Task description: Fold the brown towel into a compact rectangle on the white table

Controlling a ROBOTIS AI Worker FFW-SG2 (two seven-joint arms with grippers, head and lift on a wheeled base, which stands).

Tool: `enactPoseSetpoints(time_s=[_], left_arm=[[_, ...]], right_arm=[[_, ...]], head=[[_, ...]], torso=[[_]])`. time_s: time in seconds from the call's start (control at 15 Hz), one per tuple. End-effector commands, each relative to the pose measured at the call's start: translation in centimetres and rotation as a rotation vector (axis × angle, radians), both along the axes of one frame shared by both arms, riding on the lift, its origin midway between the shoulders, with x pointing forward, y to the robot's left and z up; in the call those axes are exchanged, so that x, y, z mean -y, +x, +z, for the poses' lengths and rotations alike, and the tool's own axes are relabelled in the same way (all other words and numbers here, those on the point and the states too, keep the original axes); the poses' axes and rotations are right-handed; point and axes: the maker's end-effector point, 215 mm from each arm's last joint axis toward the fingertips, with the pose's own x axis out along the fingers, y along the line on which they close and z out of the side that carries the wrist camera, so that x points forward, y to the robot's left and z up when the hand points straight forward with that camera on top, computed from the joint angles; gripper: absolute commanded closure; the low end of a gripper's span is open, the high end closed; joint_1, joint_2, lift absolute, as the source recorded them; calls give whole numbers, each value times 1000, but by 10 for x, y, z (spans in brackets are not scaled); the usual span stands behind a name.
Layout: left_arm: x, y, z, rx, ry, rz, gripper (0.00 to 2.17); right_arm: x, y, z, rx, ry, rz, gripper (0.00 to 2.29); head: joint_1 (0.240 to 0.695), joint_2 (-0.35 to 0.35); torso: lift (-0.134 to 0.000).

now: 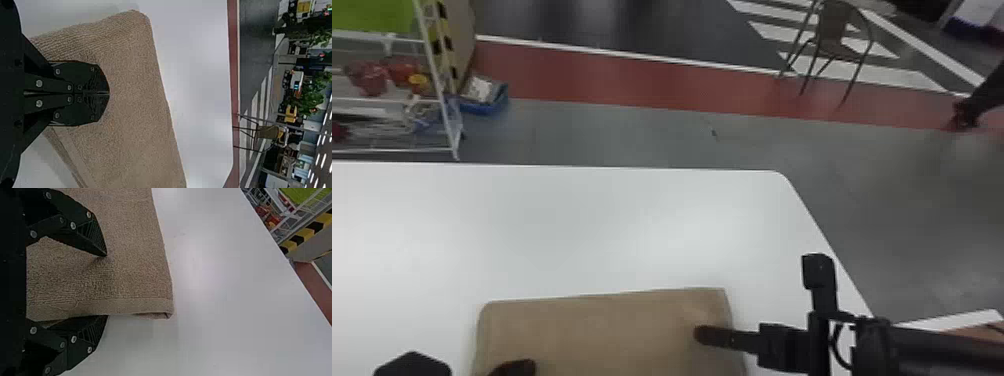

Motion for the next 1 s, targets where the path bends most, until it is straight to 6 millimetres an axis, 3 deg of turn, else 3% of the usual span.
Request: enactPoseSetpoints(time_s=[0.0, 0.27, 0.6, 0.73, 0.93], left_arm=[[0, -1, -2, -6, 2, 0, 2138], [-6, -4, -8, -28, 15, 5, 2142], [-6, -8, -12, -49, 24, 1, 2138], [-4, -7, -11, -47, 23, -3, 2142], [1, -7, -4, -40, 7, -13, 2142]], right_arm=[[-11, 1, -3, -14, 18, 18, 596], [-26, 3, 6, 6, 78, 48, 988], [-35, 7, 48, 110, 136, 72, 998], [-48, 4, 70, 162, 155, 100, 998], [-28, 15, 85, 205, 118, 65, 998]], head=[[695, -288], [695, -256], [695, -225], [695, -219], [695, -205]], torso=[[-122], [-122], [-122], [-122], [-122]])
